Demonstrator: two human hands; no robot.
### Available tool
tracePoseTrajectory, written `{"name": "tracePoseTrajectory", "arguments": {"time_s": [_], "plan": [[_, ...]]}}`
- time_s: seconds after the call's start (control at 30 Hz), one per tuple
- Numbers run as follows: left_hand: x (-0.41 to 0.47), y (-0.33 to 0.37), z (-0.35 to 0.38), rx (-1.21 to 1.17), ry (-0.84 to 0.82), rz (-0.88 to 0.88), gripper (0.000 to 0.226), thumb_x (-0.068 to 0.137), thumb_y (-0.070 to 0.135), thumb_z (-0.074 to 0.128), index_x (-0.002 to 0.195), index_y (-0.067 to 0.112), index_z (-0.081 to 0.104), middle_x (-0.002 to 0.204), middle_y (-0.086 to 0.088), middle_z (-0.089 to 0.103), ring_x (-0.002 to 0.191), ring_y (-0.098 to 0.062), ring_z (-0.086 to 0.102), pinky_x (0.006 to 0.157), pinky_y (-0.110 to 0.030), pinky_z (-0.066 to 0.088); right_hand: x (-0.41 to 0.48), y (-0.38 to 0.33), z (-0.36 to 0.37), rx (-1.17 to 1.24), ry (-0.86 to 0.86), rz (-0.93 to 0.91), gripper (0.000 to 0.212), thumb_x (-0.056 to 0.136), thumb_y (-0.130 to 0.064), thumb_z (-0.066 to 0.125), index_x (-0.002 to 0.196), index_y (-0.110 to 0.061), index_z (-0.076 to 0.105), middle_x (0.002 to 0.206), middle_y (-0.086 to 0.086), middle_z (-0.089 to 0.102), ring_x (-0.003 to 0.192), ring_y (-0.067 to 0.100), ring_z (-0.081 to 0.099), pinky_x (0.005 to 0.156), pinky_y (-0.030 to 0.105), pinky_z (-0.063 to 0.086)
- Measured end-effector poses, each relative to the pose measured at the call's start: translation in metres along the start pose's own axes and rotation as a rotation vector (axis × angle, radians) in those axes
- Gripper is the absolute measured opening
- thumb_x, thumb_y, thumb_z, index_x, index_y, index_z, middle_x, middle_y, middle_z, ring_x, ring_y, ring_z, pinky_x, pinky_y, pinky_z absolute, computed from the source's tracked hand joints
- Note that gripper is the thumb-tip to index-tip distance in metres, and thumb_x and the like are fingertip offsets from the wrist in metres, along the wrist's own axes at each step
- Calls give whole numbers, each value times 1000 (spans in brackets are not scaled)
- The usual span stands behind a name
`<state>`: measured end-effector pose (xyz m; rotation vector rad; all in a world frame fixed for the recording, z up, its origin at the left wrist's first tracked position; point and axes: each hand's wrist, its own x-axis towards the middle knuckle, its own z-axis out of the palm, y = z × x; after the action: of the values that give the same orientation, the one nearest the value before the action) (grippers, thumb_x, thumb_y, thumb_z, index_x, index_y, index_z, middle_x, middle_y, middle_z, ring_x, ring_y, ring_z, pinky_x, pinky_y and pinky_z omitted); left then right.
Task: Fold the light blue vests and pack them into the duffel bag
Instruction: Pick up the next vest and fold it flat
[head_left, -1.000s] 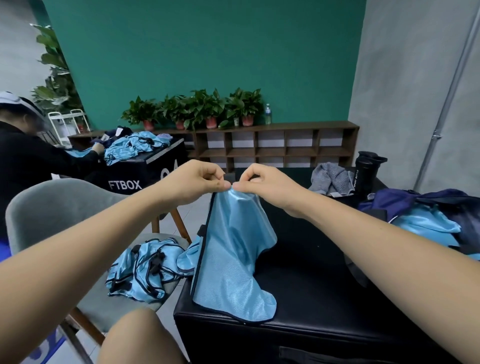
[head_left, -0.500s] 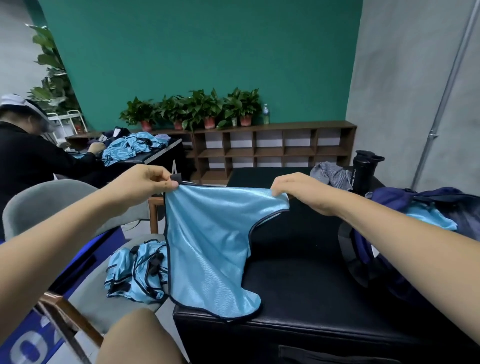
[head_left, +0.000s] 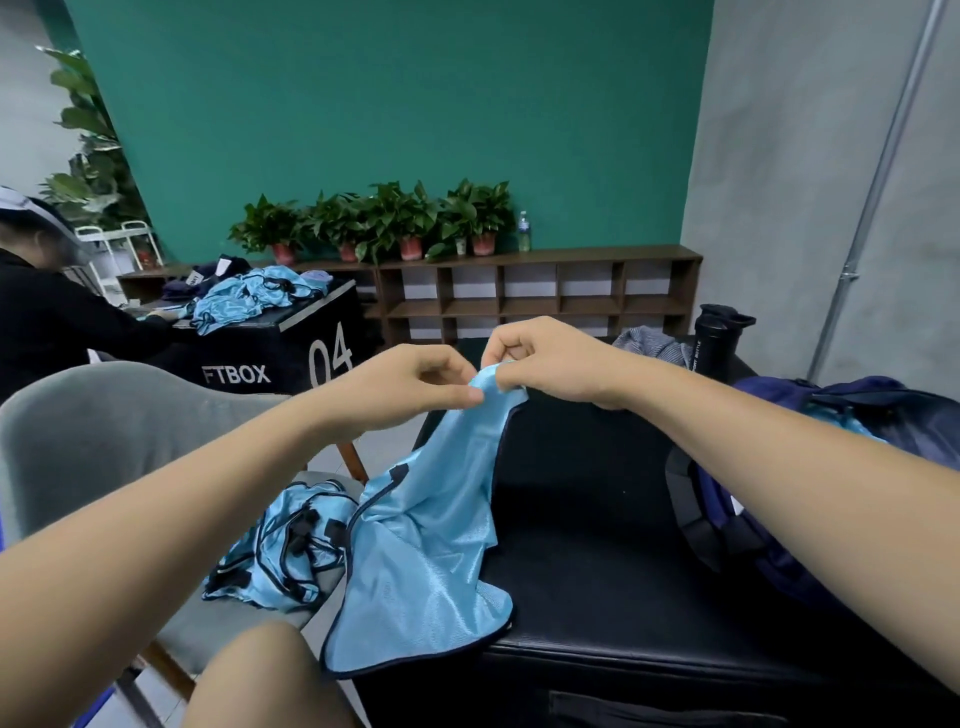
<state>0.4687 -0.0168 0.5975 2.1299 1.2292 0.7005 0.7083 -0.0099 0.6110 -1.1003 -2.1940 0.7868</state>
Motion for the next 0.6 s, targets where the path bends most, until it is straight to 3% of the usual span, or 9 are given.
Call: {"name": "tracePoseTrajectory", "arguments": {"time_s": [0.13,0.23,0.33,0.43,0.53,0.6], "plan": [[11,15,9,-91,-57,16,44,87,55,84,104,16,75,92,-12,65,85,-18,53,82,-39,39,3,-4,1,-10,64,-19,11,87,-16,69,97,-18,68,69,-3,55,62,14,40,59,31,33],[14,23,4,-138,-57,7,46,86,54,85,101,11,76,90,-9,60,85,-22,48,81,-42,38,2,-4,0,-6,134,-13,11,89,-18,68,100,-18,66,73,-7,54,64,10,42,63,30,34],[12,25,-6,-140,-29,-12,43,89,54,83,98,12,78,93,-7,67,88,-21,54,88,-40,40,2,4,0,91,182,22,11,95,-21,64,104,-18,67,86,-9,70,75,3,60,74,27,41],[4,22,-26,-163,33,-51,33,95,39,78,97,6,77,91,-2,74,85,-11,64,92,-37,45,2,23,7,165,188,85,14,98,-22,59,106,-18,69,97,-5,79,90,5,72,83,26,45],[-10,9,-53,-202,58,-124,47,87,49,83,103,6,75,91,-9,69,82,-24,59,82,-45,46,4,48,26,138,165,152,16,99,-23,58,103,-16,71,96,-4,80,94,12,74,84,29,50],[-21,0,-68,-214,88,-162,56,76,56,85,106,9,75,93,-9,70,82,-24,61,81,-43,50,7,68,44,83,117,220,14,96,-24,61,98,-18,73,92,-6,80,95,18,75,88,36,58]]}}
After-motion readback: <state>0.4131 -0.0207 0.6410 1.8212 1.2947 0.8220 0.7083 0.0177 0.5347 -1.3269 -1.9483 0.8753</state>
